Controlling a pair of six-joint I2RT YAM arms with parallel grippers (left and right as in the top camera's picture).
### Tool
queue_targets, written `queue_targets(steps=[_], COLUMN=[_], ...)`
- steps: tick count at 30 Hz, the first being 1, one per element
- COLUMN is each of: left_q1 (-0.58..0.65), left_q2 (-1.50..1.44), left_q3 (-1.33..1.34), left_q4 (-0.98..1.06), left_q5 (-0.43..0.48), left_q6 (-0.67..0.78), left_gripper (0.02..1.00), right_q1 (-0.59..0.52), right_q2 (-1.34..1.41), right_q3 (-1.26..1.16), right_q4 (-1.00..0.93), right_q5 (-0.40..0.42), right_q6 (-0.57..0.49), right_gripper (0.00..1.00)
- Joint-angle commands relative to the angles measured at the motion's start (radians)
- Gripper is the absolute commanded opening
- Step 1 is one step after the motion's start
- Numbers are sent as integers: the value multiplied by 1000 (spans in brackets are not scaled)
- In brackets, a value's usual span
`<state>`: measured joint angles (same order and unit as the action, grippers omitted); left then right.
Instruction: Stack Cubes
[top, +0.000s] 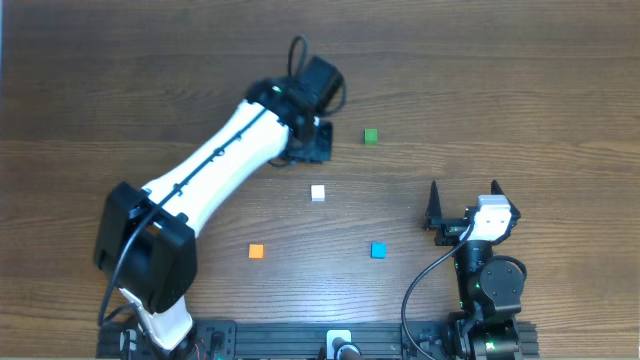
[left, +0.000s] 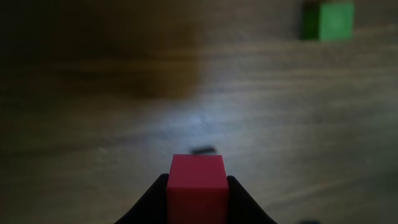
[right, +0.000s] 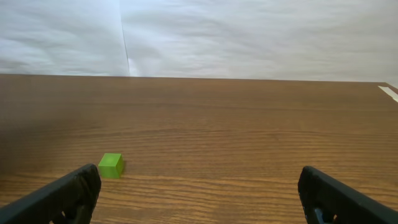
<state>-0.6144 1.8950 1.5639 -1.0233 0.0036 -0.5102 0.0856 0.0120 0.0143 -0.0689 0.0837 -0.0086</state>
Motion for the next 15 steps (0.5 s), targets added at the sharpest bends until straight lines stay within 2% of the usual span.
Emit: queue_targets(steps=[1,8,15], left_q1=[-99,-167,-120], left_q2=[-17,2,2], left_q3=[15,-5,-83], left_q4=[-25,-40,-21], left_q5=[11,-51,-62], left_q6=[-157,-289,-309], left_gripper=[38,40,40], right_q1=[-6,-6,-6], right_q2=[-6,-6,-6], right_q3=[-9,-9,-9], right_q4=[2,2,2], right_q5=[-8,-8,-8], right_q6=[-7,-7,-7], right_gripper=[991,993,991])
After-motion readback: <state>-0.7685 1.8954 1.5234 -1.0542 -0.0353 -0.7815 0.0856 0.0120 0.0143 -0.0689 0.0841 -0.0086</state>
